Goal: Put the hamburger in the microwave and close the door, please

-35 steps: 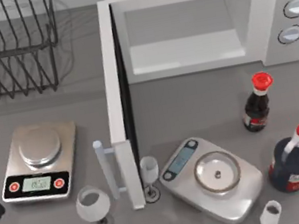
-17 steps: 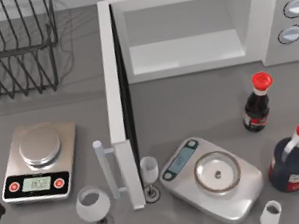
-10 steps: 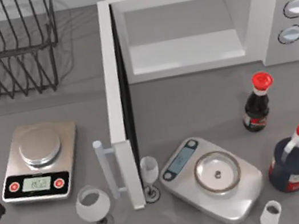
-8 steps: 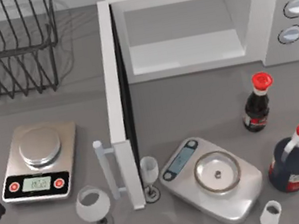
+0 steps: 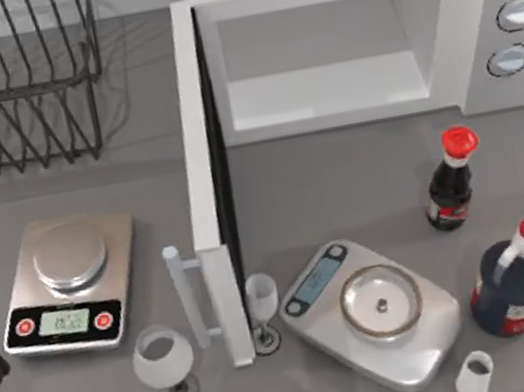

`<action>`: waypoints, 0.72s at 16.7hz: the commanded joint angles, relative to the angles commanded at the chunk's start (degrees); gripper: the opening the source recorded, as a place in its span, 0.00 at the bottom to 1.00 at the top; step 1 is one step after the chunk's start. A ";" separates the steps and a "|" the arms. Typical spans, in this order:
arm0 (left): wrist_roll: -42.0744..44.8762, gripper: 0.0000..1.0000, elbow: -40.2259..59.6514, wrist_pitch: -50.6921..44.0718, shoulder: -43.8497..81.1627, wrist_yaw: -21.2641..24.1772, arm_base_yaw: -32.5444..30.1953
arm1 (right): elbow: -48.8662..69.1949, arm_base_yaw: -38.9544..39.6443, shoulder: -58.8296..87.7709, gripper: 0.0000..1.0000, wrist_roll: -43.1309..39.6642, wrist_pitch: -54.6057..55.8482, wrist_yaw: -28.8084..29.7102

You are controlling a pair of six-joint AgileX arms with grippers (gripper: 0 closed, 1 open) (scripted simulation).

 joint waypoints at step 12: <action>0.00 1.00 0.00 0.00 0.00 0.00 0.00 | -7.51 -0.05 8.03 0.92 0.03 15.54 -0.01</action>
